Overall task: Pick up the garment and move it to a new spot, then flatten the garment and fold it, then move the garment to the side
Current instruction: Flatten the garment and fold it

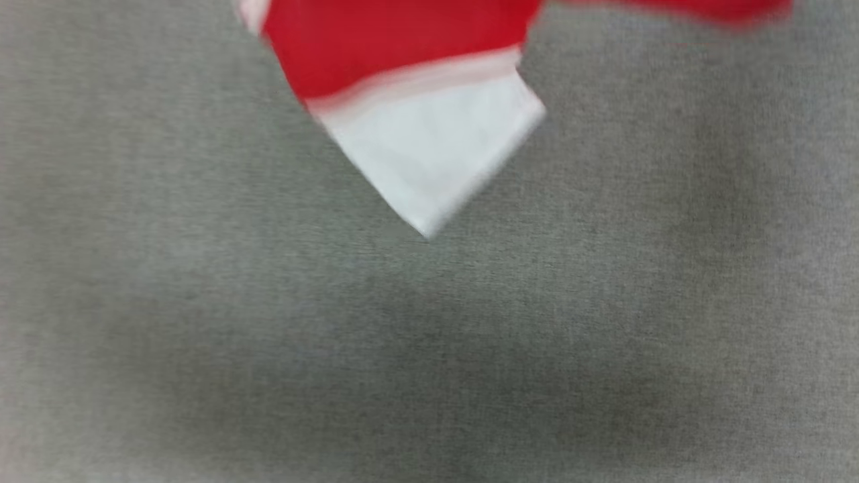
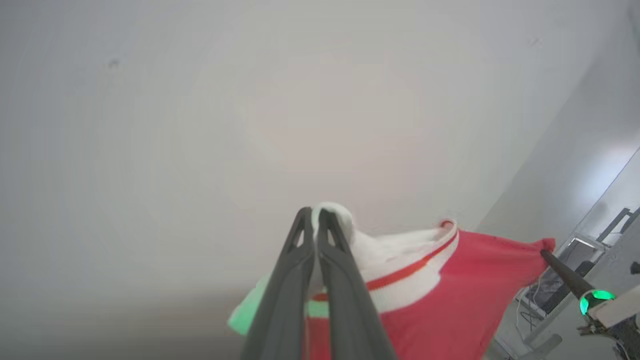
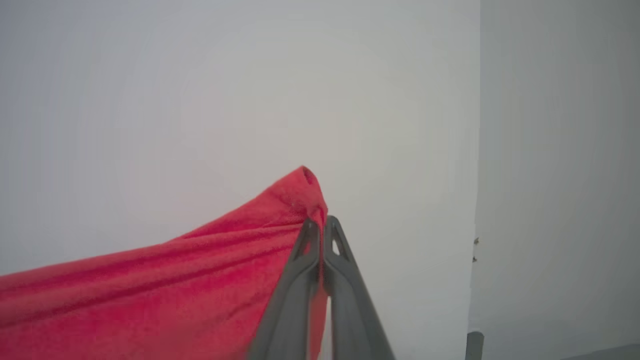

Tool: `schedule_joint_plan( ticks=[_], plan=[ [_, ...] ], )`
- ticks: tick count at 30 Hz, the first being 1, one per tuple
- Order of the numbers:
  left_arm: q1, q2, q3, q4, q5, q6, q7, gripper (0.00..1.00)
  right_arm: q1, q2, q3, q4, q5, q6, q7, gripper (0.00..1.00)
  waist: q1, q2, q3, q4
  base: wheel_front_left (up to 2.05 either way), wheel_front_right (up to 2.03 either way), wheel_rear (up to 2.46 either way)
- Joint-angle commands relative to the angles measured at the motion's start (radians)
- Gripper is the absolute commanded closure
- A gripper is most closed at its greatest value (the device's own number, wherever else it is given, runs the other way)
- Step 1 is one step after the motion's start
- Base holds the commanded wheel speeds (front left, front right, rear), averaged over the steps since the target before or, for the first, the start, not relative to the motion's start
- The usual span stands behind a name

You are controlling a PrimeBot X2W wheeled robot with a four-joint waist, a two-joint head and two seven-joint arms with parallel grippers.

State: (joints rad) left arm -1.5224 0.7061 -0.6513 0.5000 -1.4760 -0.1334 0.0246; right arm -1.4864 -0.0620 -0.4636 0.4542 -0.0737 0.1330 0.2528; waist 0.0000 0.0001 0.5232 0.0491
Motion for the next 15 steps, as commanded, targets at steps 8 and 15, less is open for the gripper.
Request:
schedule_joint_plan(
  ticks=[8,15],
  plan=[
    [-0.244,-0.039,0.079,0.163,-0.017,0.005,-0.092,1.0,-0.167,0.0,-0.066,0.025,-0.088,-0.007,-0.114,1.0,0.0,-0.0001,0.097,-0.06,0.0,0.0,0.0],
    [-0.195,-0.012,0.075,0.131,-0.063,0.005,-0.087,1.0,-0.13,-0.001,-0.061,0.086,-0.088,-0.007,-0.129,1.0,0.0,-0.0001,0.16,-0.056,0.0,0.0,0.0]
  ],
)
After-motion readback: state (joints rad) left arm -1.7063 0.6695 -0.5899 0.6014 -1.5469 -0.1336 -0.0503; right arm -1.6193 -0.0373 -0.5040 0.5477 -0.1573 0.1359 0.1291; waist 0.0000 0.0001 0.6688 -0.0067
